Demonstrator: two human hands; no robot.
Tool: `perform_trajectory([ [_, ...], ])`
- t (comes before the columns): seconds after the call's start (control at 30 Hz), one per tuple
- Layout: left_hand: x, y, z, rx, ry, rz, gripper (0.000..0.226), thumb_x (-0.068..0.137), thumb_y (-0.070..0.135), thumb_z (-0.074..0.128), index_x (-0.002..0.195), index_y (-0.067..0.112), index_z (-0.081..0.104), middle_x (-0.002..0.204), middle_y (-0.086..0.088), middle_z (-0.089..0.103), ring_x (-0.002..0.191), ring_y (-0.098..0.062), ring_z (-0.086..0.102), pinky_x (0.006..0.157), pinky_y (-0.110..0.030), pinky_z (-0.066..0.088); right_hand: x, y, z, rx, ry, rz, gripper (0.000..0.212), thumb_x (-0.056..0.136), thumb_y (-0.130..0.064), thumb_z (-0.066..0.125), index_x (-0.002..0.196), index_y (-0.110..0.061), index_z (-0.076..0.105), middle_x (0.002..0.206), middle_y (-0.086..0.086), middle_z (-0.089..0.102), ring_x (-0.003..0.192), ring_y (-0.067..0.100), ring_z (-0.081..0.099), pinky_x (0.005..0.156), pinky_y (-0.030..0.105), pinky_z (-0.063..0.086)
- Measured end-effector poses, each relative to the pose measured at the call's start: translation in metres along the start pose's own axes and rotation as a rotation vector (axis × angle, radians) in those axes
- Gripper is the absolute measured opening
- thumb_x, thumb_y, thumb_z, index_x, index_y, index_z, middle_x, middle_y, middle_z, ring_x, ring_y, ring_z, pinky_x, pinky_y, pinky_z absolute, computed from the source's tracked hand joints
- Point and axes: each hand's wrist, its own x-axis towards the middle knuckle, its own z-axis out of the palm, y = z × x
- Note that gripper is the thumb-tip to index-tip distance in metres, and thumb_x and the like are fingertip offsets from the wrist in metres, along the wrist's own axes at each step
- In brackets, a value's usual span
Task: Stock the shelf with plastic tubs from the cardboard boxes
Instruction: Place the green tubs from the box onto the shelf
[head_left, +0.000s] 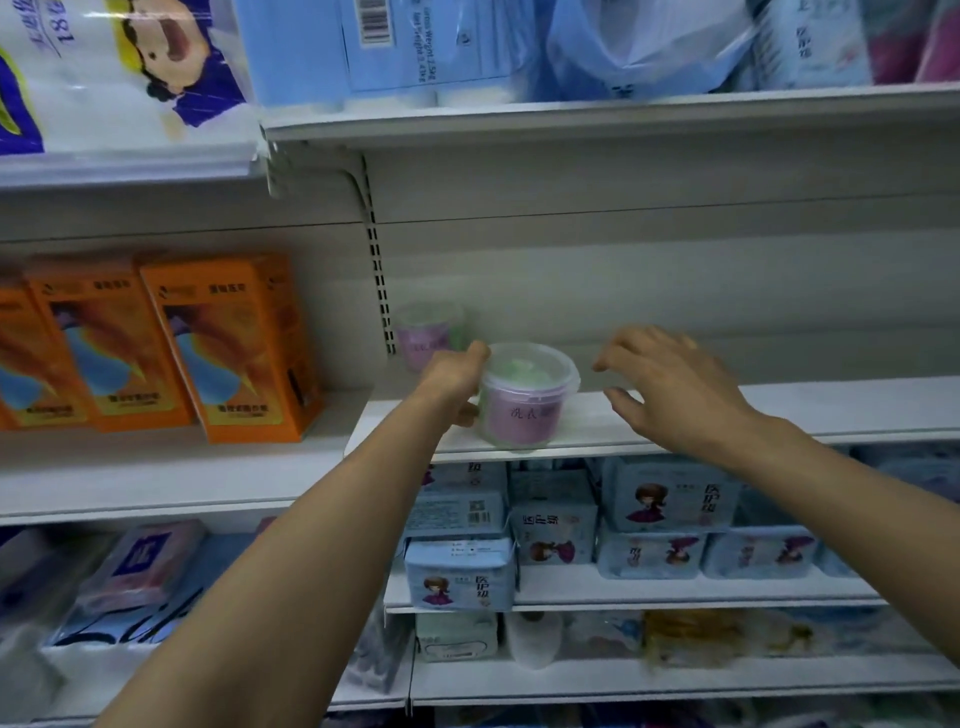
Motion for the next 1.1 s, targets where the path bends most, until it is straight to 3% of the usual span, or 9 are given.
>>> perform_trajectory([
  [0.13,0.01,-0.006,-0.003,0.149,0.029,0.114,0.046,0.099,0.043,0.041,0.127,0.011,0.057,0.111,-0.012,0.063,0.094,-0.029,0.063,0.08,-0.042,0.055,0.013,-0.003,0.011,0.058,-0.023,-0.054,0.035,0.094,-0.029,0.048,0.128,-0.025,0.052,0.126,-0.002,0.051,0.118,0.019,0.046,0.091,0.036,0.038],
  [0.23,0.015,-0.01,-0.017,0.411,0.199,0.316,0.049,0.096,0.053,0.032,0.103,0.016,0.064,0.1,-0.01,0.067,0.093,-0.03,0.062,0.086,-0.046,0.053,0.022,-0.007,0.017,0.172,-0.075,-0.121,0.045,0.096,-0.048,0.033,0.137,-0.03,0.042,0.137,-0.005,0.045,0.125,0.014,0.041,0.101,0.037,0.038],
  [0.37,0.036,-0.015,-0.045,0.662,0.34,0.424,0.025,0.094,0.039,0.041,0.093,0.022,0.06,0.101,-0.012,0.064,0.098,-0.031,0.06,0.084,-0.042,0.052,0.03,-0.013,0.026,0.207,-0.148,-0.209,0.063,0.089,-0.063,0.014,0.141,-0.036,0.036,0.141,-0.011,0.042,0.128,0.009,0.037,0.104,0.034,0.033],
  [0.47,0.058,-0.015,-0.062,0.76,0.258,0.339,0.053,0.089,0.043,0.051,0.138,0.022,0.043,0.139,-0.011,0.048,0.125,-0.032,0.046,0.101,-0.046,0.044,0.037,-0.017,0.031,0.226,-0.112,-0.232,0.057,0.089,-0.061,0.024,0.135,-0.036,0.048,0.133,-0.013,0.051,0.121,0.011,0.045,0.099,0.033,0.035],
  [0.57,0.074,-0.009,-0.069,0.856,0.17,0.327,0.07,0.089,0.037,0.057,0.15,0.021,0.025,0.156,-0.005,0.027,0.142,-0.028,0.027,0.114,-0.042,0.03,0.049,-0.017,0.035,0.233,-0.094,-0.202,0.041,0.095,-0.048,0.043,0.133,-0.033,0.052,0.13,-0.012,0.053,0.117,0.013,0.047,0.092,0.034,0.043],
  [0.63,0.084,-0.004,-0.068,0.937,0.14,0.306,0.062,0.09,0.03,0.057,0.146,0.018,0.033,0.154,-0.008,0.032,0.138,-0.028,0.033,0.112,-0.039,0.033,0.06,-0.016,0.039,0.243,-0.094,-0.179,0.037,0.096,-0.041,0.047,0.131,-0.031,0.054,0.127,-0.009,0.055,0.116,0.016,0.046,0.088,0.038,0.046],
  [0.7,0.088,0.003,-0.065,0.998,0.114,0.28,0.038,0.089,0.025,0.055,0.125,0.013,0.054,0.133,-0.014,0.053,0.113,-0.029,0.053,0.094,-0.034,0.045,0.073,-0.013,0.047,0.236,-0.092,-0.164,0.035,0.096,-0.038,0.049,0.13,-0.03,0.056,0.125,-0.004,0.056,0.114,0.019,0.047,0.086,0.039,0.047],
  [0.83,0.088,0.009,-0.063,0.979,0.056,0.287,0.015,0.087,0.025,0.056,0.092,0.012,0.061,0.097,-0.012,0.062,0.079,-0.025,0.054,0.069,-0.024,0.04,0.109,-0.008,0.067,0.21,-0.129,-0.103,0.033,0.096,-0.034,0.047,0.128,-0.028,0.056,0.128,0.001,0.055,0.115,0.025,0.047,0.088,0.038,0.046],
  [1.1,0.083,0.005,-0.068,0.862,0.109,0.318,0.035,0.091,0.017,0.058,0.124,0.006,0.057,0.122,-0.015,0.059,0.1,-0.028,0.058,0.078,-0.027,0.042,0.174,0.003,0.102,0.193,-0.207,0.01,0.027,0.096,-0.029,0.044,0.119,-0.026,0.058,0.126,0.006,0.054,0.114,0.027,0.049,0.081,0.034,0.043],
])
